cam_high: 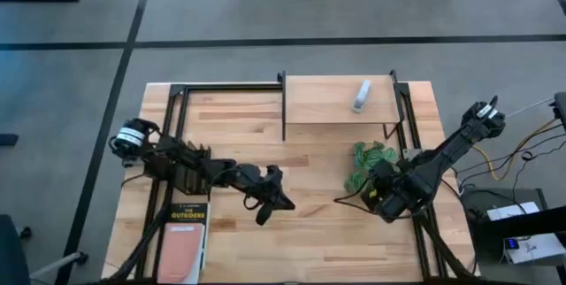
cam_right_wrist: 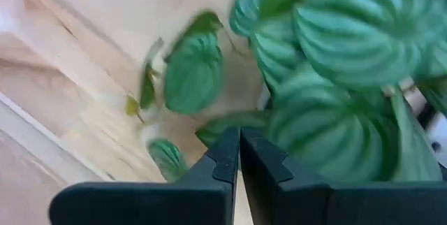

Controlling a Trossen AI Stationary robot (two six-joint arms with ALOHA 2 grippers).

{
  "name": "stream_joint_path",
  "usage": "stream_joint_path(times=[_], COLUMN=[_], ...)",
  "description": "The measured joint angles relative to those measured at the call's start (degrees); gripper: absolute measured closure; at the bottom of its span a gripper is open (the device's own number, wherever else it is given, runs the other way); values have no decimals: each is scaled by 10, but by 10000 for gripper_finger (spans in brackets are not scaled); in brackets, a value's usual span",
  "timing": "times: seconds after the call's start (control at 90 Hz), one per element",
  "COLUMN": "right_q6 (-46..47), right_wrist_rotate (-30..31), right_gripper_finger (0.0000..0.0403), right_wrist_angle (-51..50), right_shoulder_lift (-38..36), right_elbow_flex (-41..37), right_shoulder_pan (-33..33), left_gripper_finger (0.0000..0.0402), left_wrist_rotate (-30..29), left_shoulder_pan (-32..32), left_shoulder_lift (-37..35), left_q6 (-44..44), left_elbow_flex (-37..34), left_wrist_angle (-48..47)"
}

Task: Stock shelves
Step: Put the white vase plant under the shelf

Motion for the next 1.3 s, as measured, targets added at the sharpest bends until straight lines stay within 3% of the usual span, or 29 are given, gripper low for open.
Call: stream_joint_path(times=[0.267,0.522,0.678,0.867,1.178,1.3], right_q6=[68,73,93,98,96,79], right_wrist_rotate=[-147,-154,-193,-164,-36,-28], right_gripper_finger=[403,403,403,403,403,403], right_wrist_angle=[-99,-105,-108,-105,-94,-86], right_shoulder_lift=[0,0,0,0,1,1], right_elbow_flex=[6,11,-3,-38,-55,-54], right_shoulder_pan=[0,0,0,0,-2,-5], left_gripper_finger=[397,397,397,397,397,397], left_wrist_rotate=[0,0,0,1,1,1], left_shoulder_pan=[1,1,1,1,1,1], left_shoulder_lift=[0,0,0,-1,-1,-1], left_q6=[2,32,37,41,29,28], left_elbow_flex=[1,1,1,1,1,1], left_wrist_angle=[0,0,-1,-48,-105,-104])
